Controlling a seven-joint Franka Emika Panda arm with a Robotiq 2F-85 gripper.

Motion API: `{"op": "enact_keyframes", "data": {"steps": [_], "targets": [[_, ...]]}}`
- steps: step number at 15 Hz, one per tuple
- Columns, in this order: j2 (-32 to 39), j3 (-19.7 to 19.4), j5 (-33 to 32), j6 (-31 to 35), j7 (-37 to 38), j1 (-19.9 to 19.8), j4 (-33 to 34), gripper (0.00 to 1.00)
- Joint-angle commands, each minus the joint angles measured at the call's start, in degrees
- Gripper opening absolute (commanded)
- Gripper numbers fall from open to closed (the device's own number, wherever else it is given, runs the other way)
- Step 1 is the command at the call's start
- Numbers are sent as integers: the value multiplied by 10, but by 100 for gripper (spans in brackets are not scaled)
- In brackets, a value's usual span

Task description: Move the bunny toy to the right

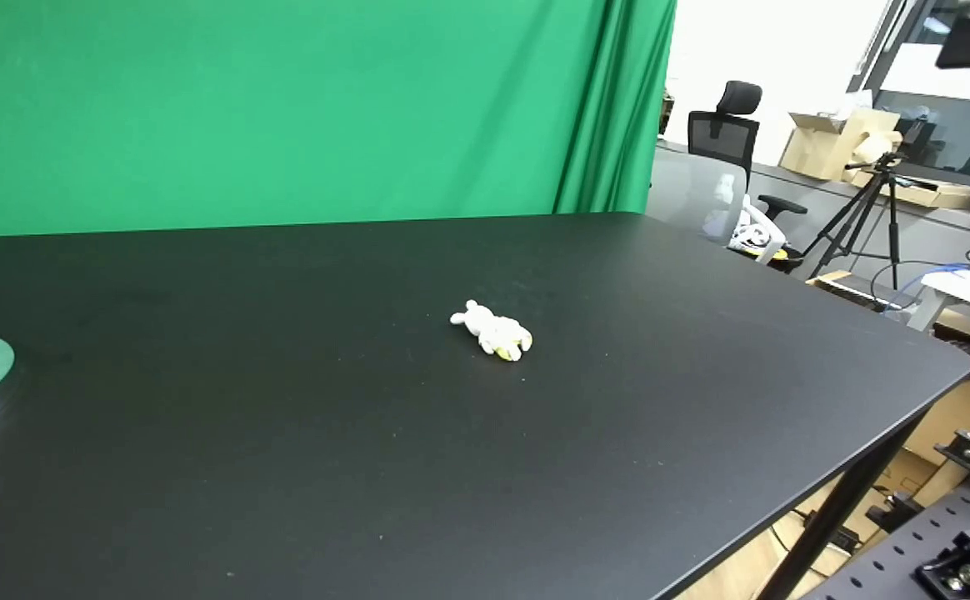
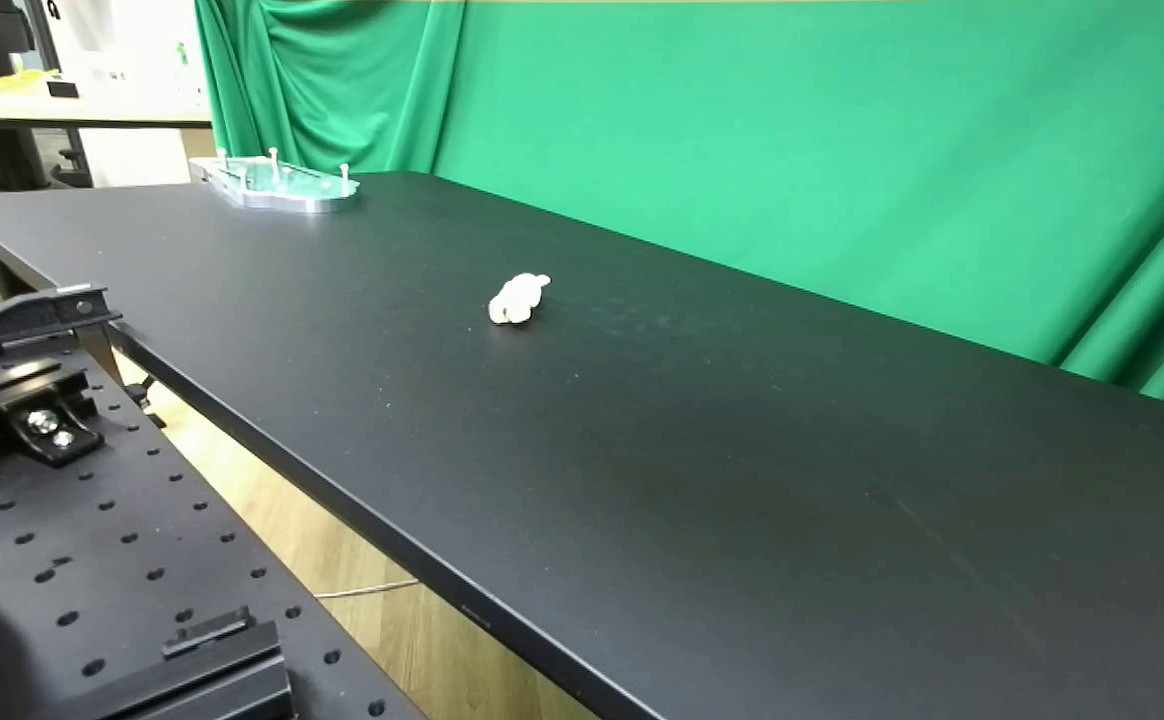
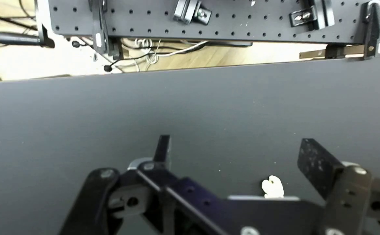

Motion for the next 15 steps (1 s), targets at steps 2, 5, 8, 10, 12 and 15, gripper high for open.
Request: {"op": "enact_keyframes", "data": {"steps": [2, 5, 8, 10, 12, 15], "targets": [[30, 85, -37, 152, 28, 43, -64, 100], [93, 137, -56, 261, 46, 73, -65, 100], [160, 163, -46, 352, 73, 90, -65, 100], [210, 172, -34, 394, 92, 98, -65, 100], [265, 172, -10, 418, 98, 109, -58, 100], [342, 170, 43, 453, 82, 130, -42, 100]]}}
